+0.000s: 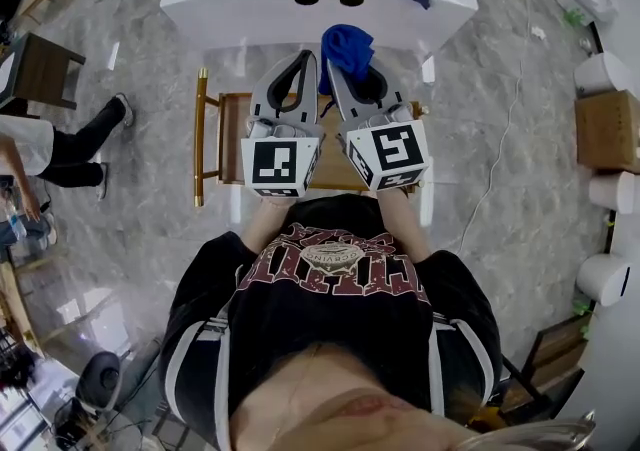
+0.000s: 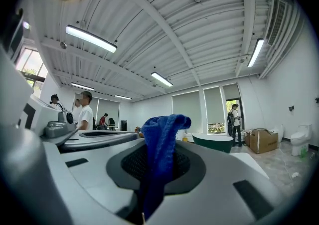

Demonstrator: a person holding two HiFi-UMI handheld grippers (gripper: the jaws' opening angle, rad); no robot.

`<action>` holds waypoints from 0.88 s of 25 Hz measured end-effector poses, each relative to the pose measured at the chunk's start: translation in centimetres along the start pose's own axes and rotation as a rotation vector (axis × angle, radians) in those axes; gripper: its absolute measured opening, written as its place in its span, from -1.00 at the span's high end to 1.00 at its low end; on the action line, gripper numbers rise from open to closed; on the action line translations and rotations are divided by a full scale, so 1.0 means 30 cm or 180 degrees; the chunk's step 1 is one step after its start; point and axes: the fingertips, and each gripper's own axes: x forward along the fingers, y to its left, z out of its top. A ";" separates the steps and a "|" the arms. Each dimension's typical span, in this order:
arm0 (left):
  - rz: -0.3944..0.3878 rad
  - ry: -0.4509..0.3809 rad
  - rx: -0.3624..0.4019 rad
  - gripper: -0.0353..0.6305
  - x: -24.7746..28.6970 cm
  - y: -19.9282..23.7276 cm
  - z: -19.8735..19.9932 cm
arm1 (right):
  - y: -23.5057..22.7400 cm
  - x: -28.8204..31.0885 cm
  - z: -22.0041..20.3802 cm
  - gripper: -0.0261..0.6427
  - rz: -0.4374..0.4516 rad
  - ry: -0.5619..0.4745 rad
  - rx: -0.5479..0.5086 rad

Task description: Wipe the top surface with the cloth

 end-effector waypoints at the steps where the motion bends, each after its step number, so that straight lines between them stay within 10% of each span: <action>1: 0.0001 -0.0009 0.0006 0.75 -0.003 0.000 0.004 | 0.002 -0.001 0.001 0.72 0.0003 -0.0002 0.0002; 22: -0.0001 -0.0049 0.0022 0.75 -0.016 0.023 0.017 | 0.025 0.018 -0.006 0.73 0.0039 0.0061 -0.0026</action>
